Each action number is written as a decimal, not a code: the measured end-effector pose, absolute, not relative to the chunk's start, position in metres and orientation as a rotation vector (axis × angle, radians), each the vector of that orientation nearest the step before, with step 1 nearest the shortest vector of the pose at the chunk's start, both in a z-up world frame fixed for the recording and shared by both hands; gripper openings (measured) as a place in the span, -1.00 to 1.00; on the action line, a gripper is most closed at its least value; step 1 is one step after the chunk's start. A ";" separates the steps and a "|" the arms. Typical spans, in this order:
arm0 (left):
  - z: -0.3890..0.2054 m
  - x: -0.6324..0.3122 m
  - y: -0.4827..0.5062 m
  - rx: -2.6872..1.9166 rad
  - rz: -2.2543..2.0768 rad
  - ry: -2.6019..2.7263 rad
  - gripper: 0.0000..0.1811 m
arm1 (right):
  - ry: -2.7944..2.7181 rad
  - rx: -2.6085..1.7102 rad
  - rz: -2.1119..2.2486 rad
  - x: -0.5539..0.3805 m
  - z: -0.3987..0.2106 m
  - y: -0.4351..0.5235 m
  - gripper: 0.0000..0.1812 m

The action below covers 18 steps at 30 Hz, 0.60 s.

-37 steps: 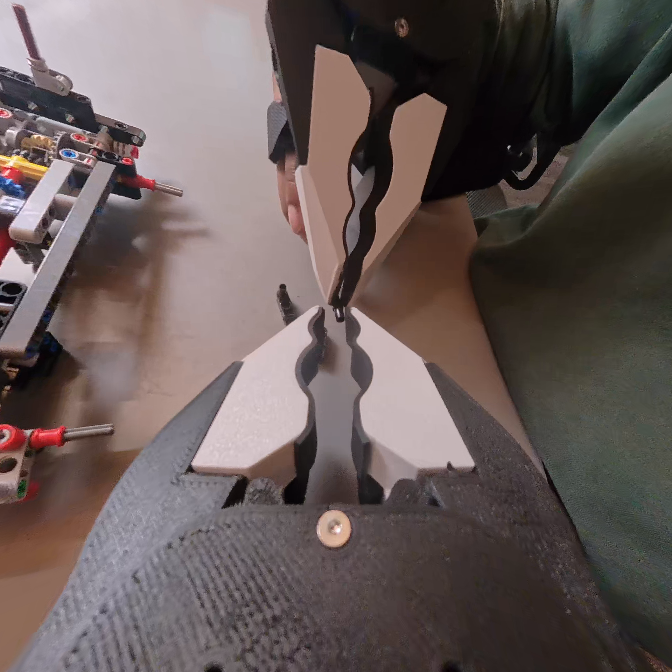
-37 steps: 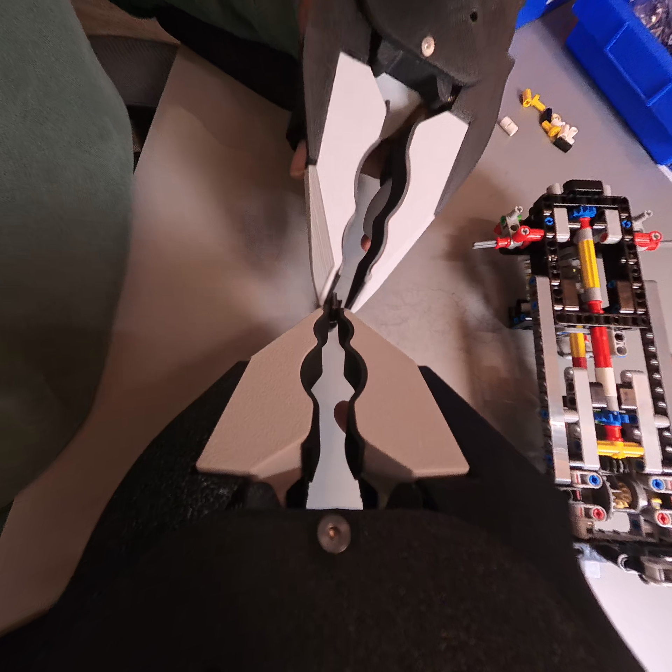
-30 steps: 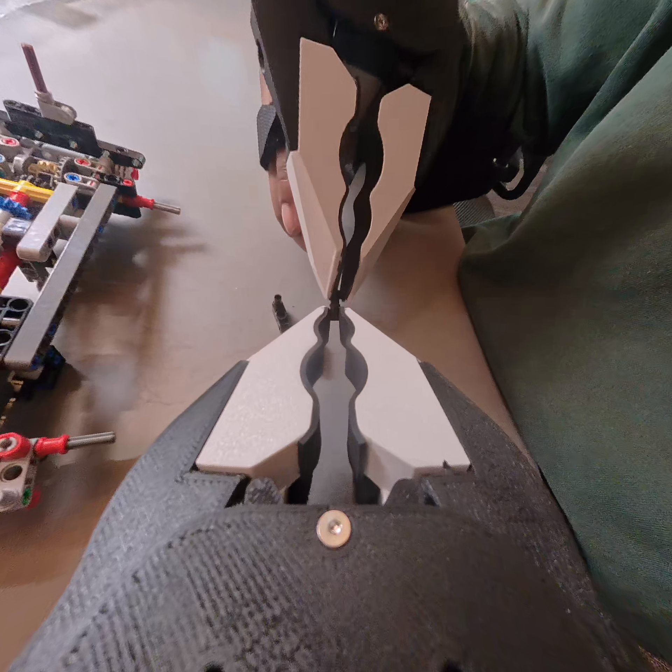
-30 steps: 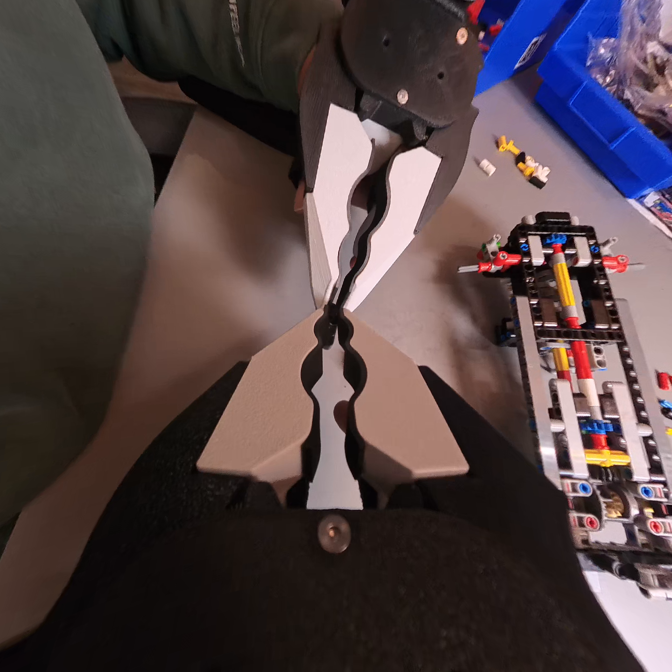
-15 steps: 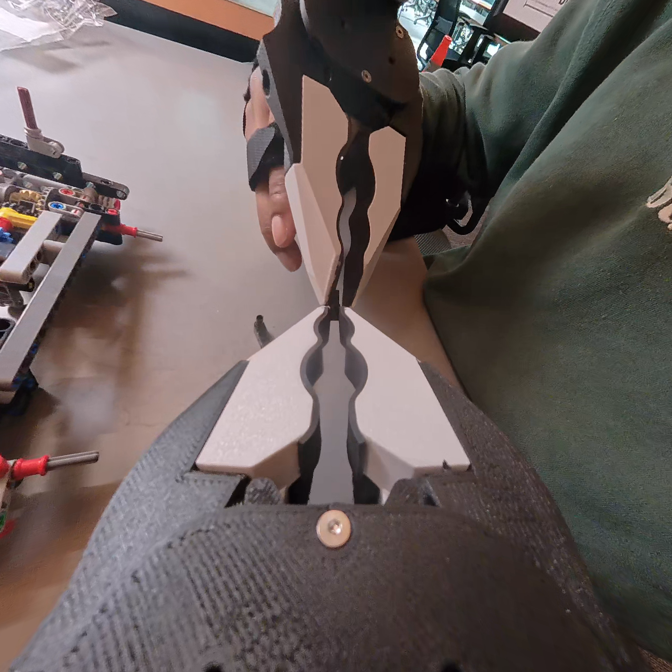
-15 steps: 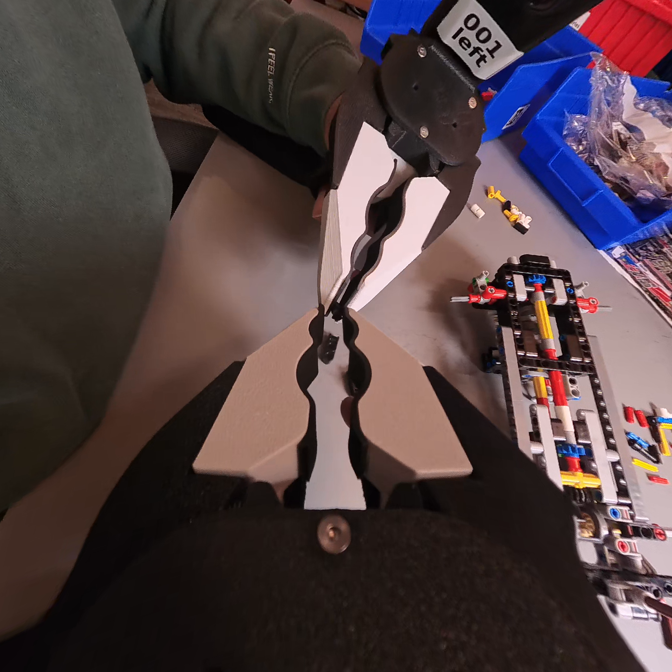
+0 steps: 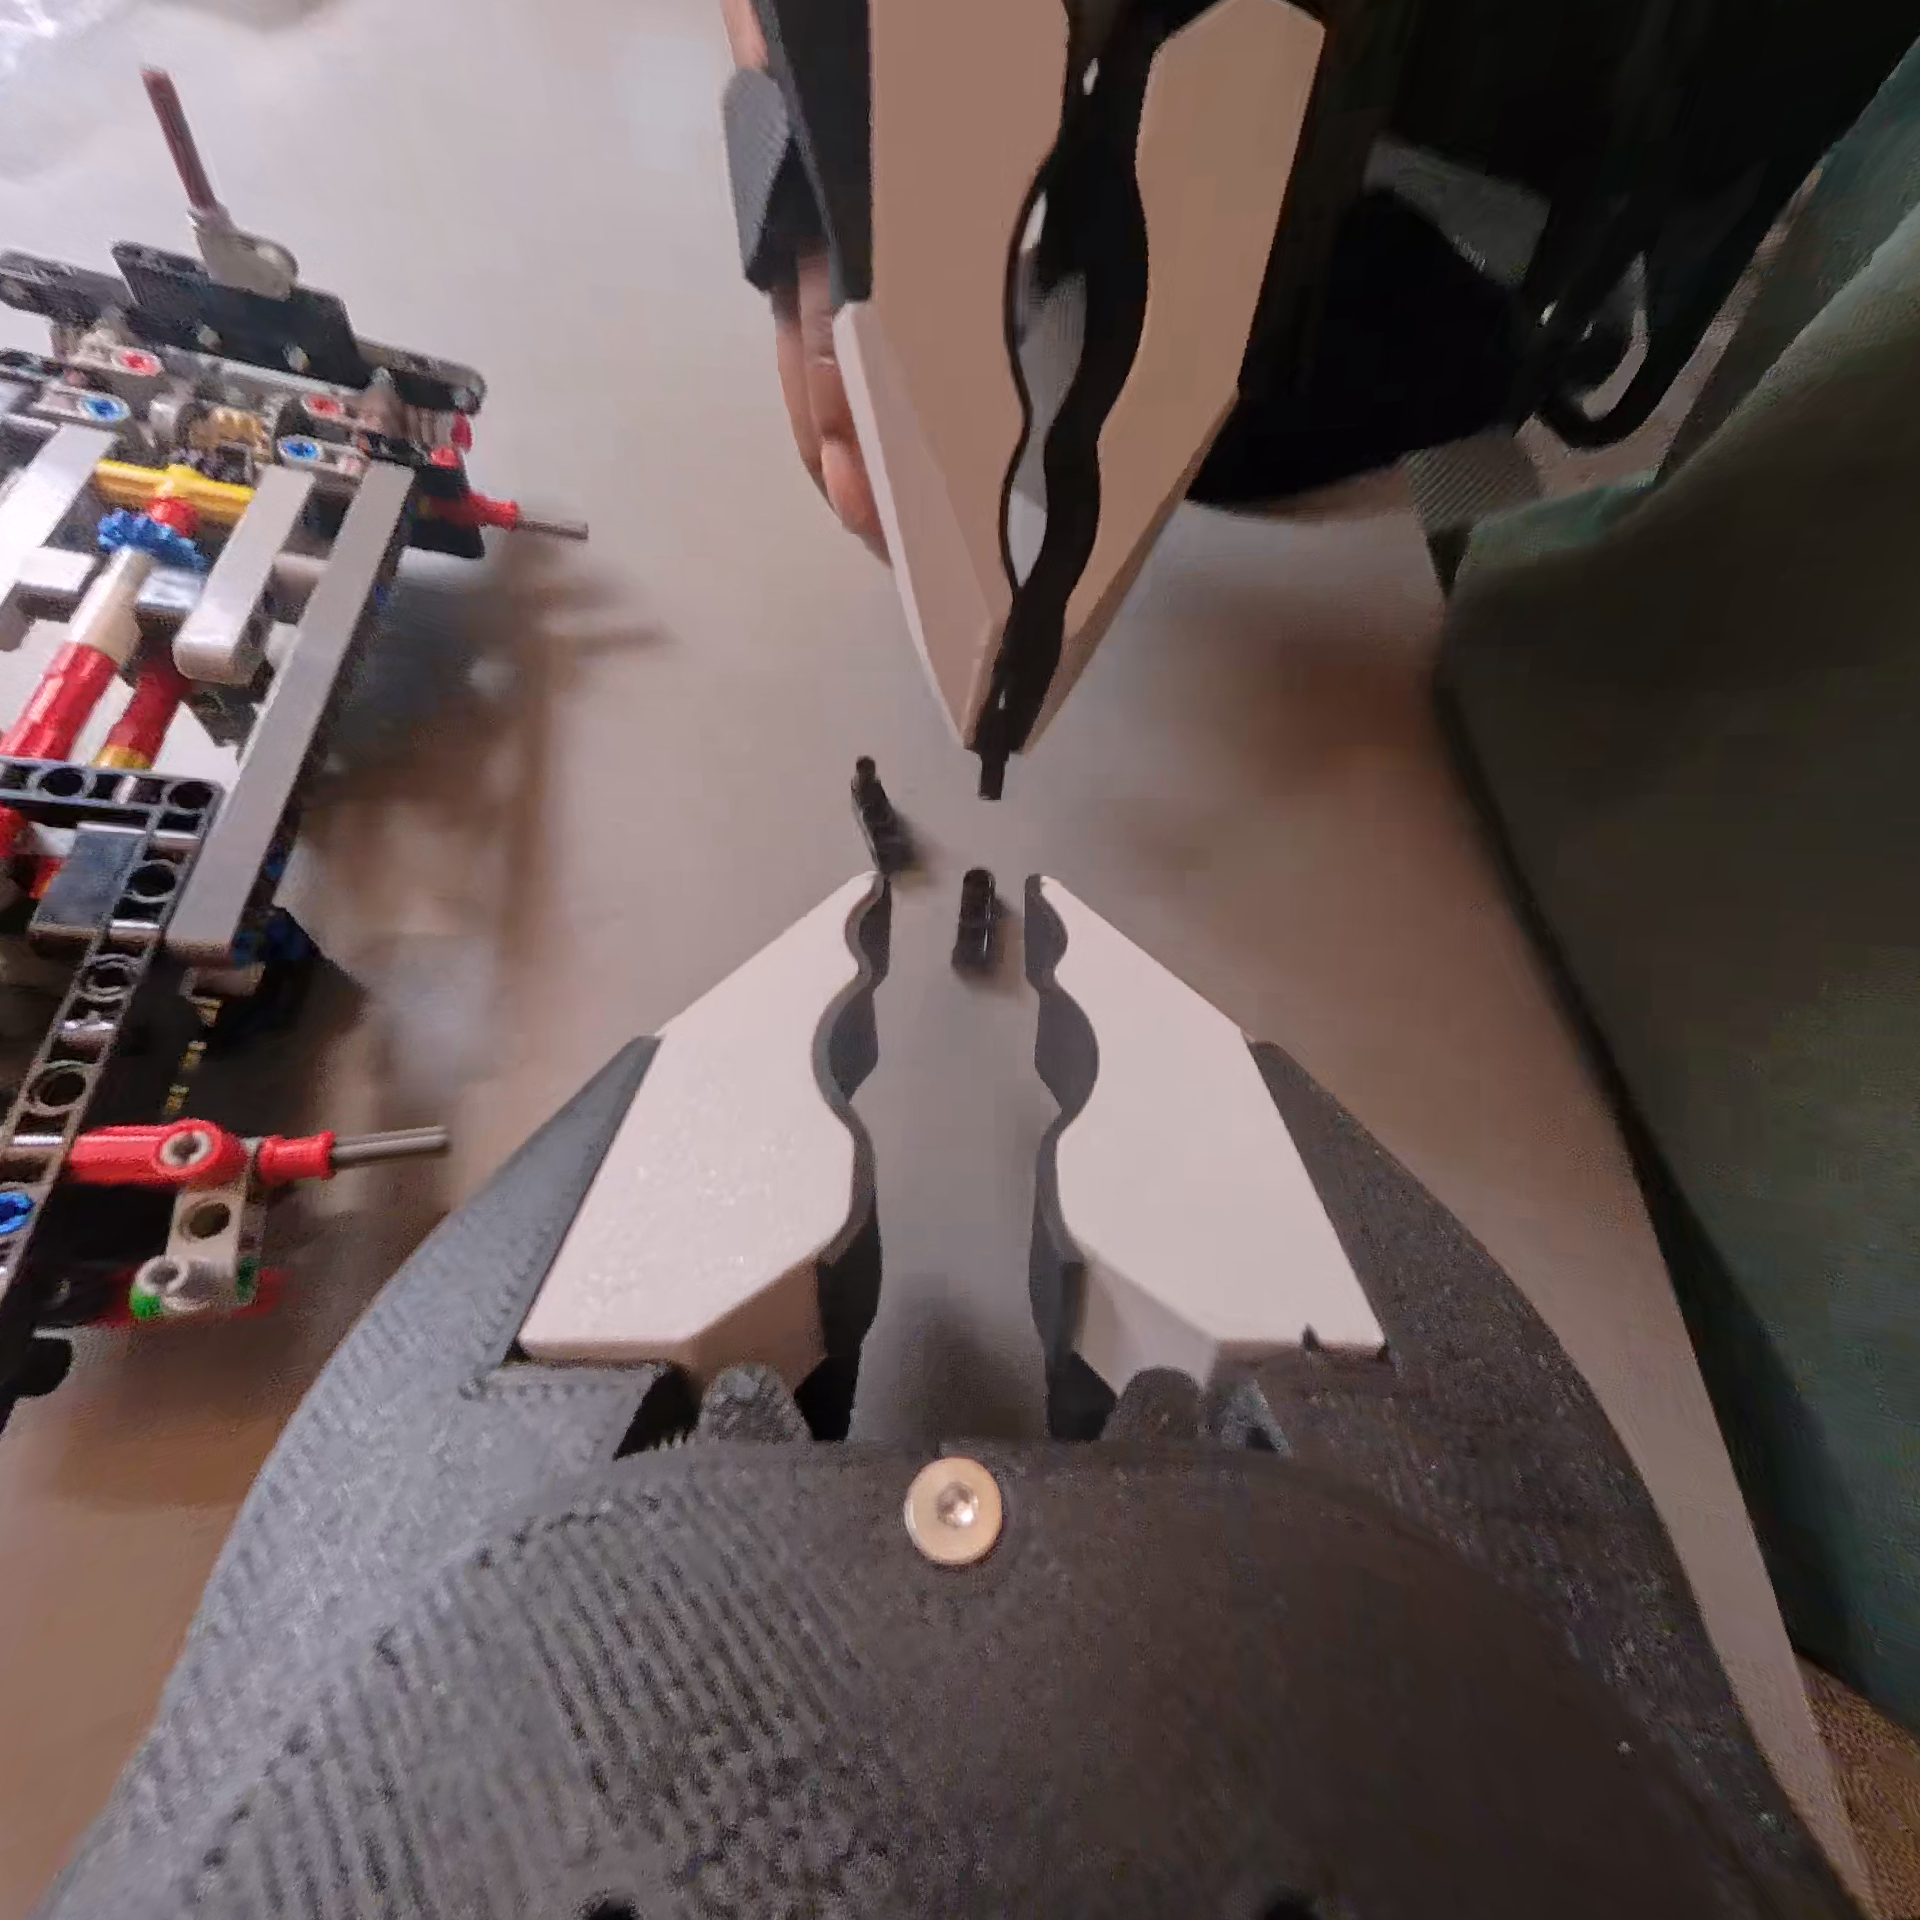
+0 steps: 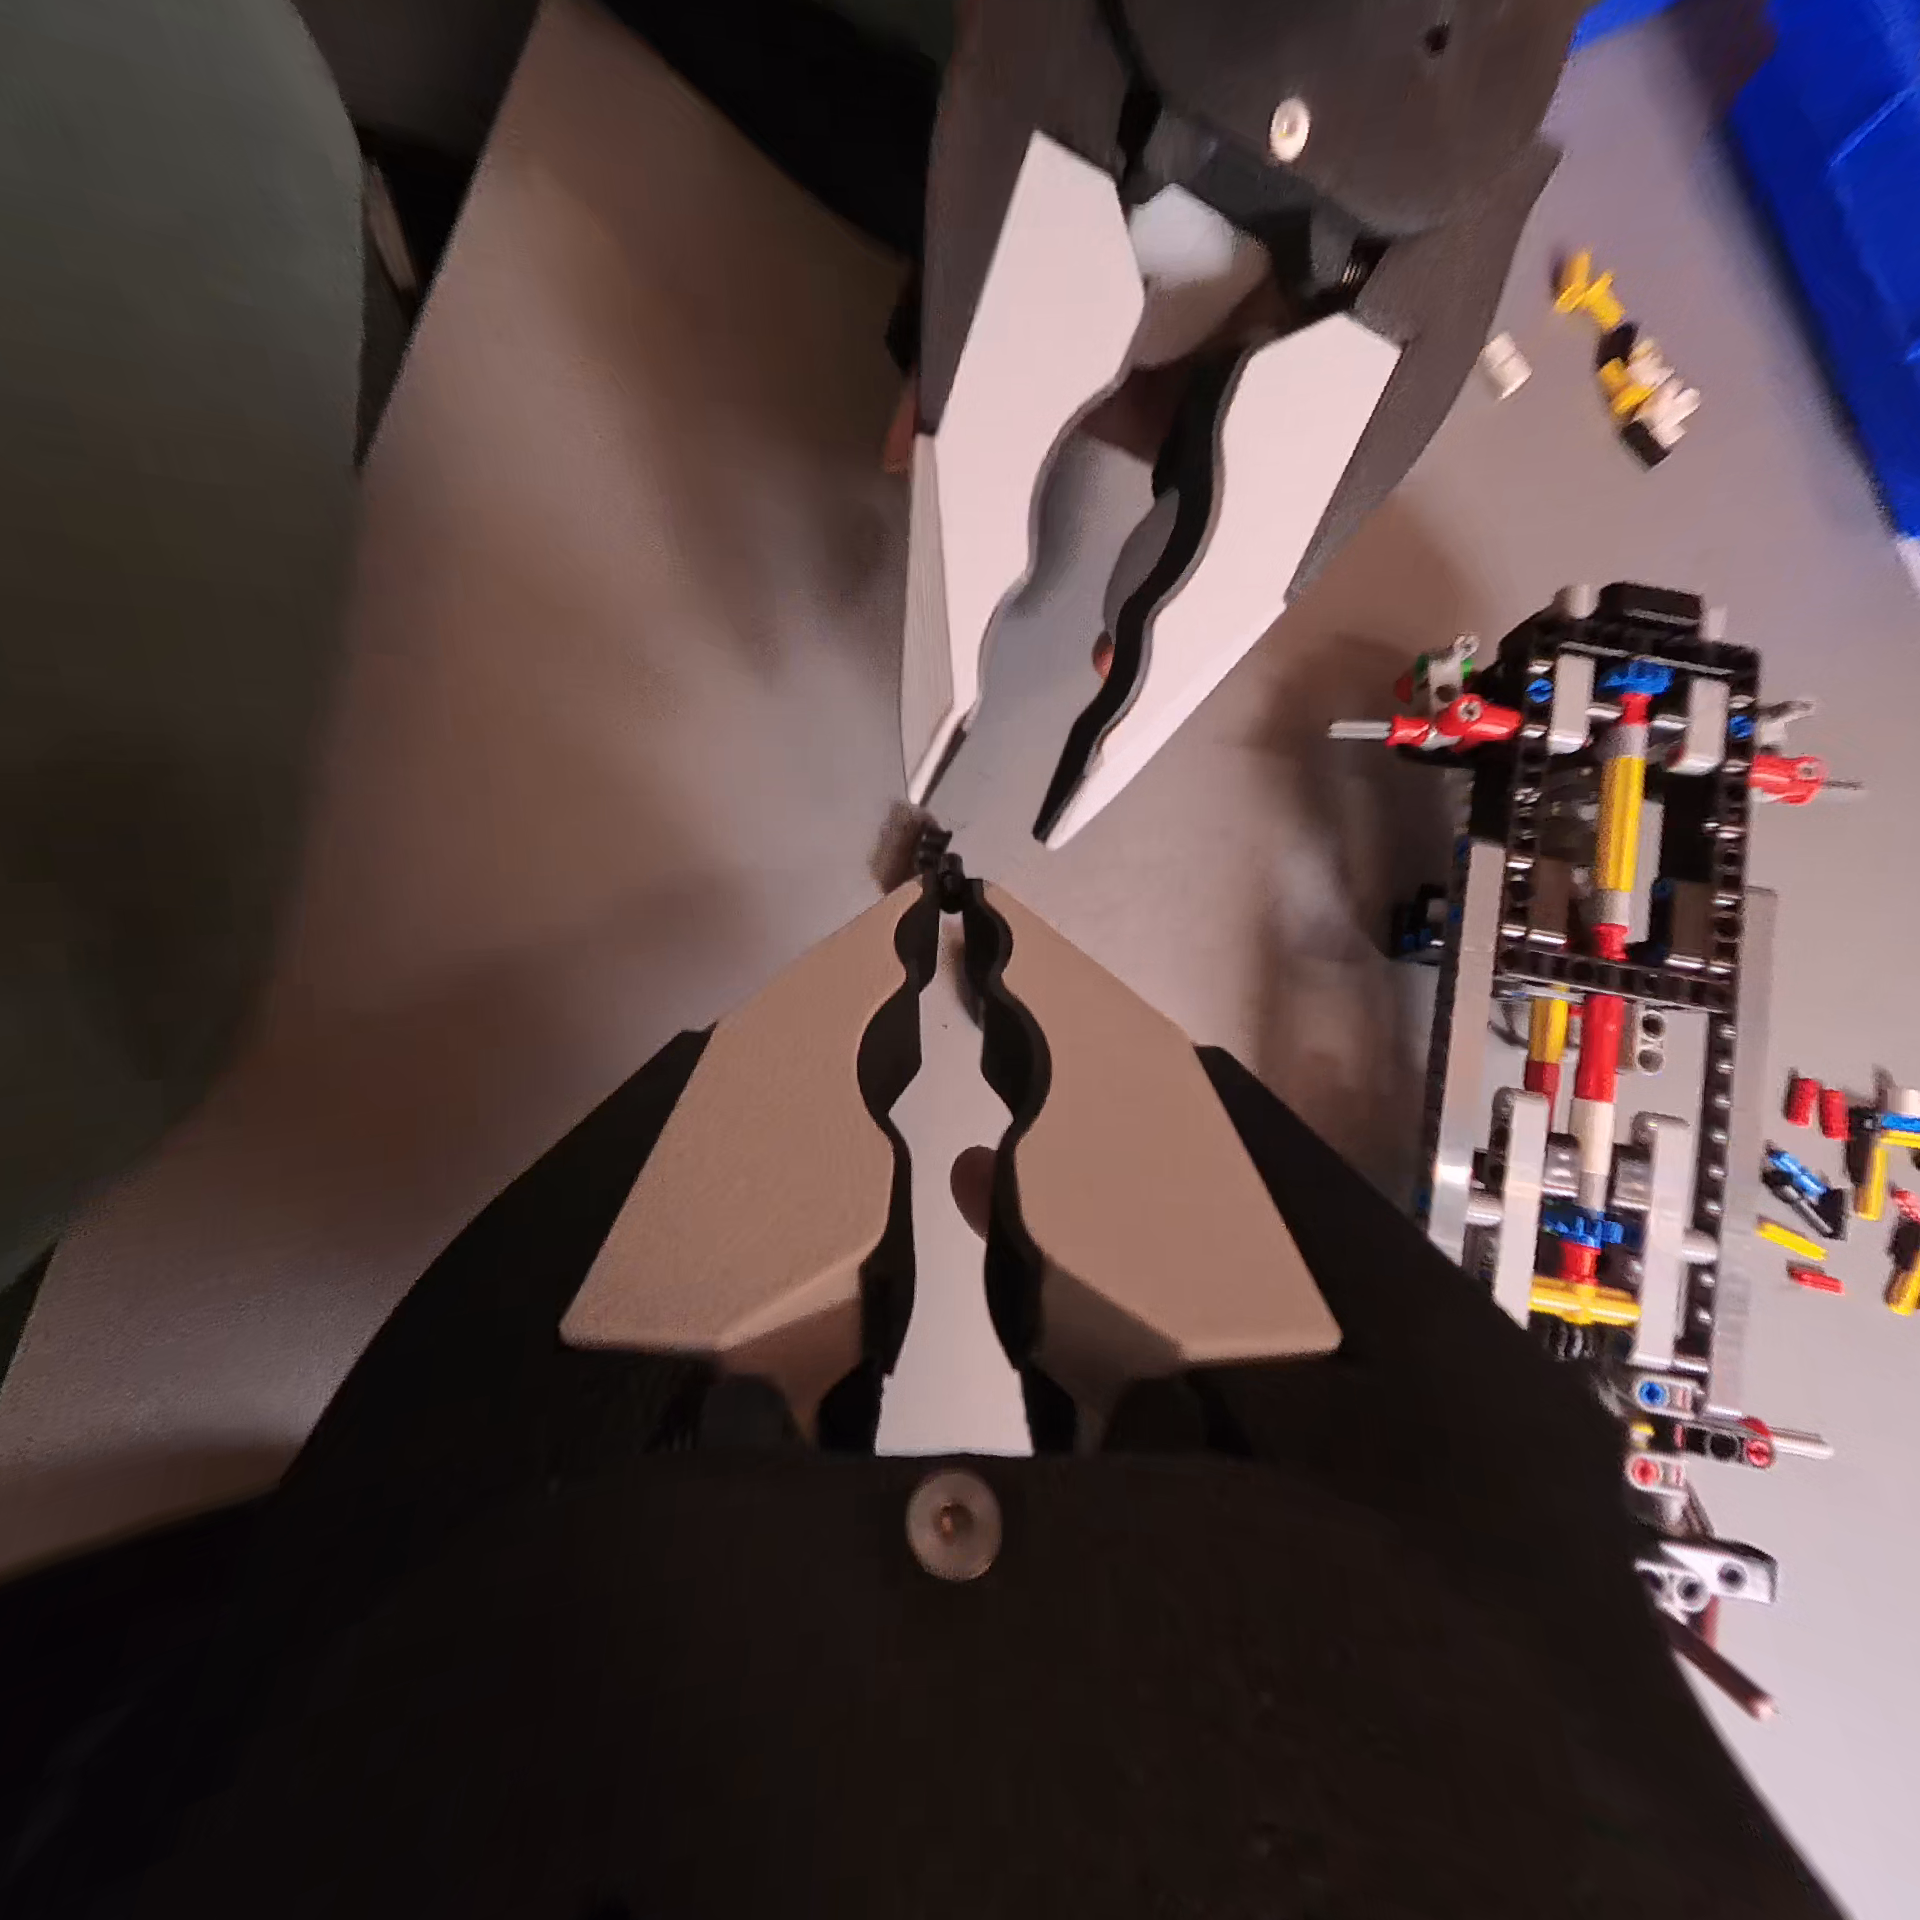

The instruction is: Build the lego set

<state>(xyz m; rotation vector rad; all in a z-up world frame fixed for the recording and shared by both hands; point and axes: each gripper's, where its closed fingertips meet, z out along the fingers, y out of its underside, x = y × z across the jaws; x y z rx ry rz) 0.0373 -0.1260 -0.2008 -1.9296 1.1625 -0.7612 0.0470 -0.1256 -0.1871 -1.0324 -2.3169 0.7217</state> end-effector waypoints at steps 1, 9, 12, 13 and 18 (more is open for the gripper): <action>-0.206 0.036 -0.128 -1.942 -0.739 1.186 -0.73 | -2.355 -1.041 0.688 0.046 -0.192 -0.125 -0.99; -0.231 0.043 -0.132 -1.986 -0.604 1.302 -0.83 | -2.614 -1.014 0.451 0.045 -0.219 -0.128 -0.99; -0.231 0.045 -0.132 -1.977 -0.585 1.310 -0.91 | -2.666 -0.999 0.402 0.046 -0.222 -0.127 -0.99; -0.231 0.045 -0.131 -1.975 -0.580 1.309 -0.93 | -2.685 -0.995 0.385 0.046 -0.222 -0.127 -0.99; -0.231 0.045 -0.131 -1.966 -0.600 1.306 -0.93 | -2.789 -0.901 0.267 0.047 -0.222 -0.128 -0.99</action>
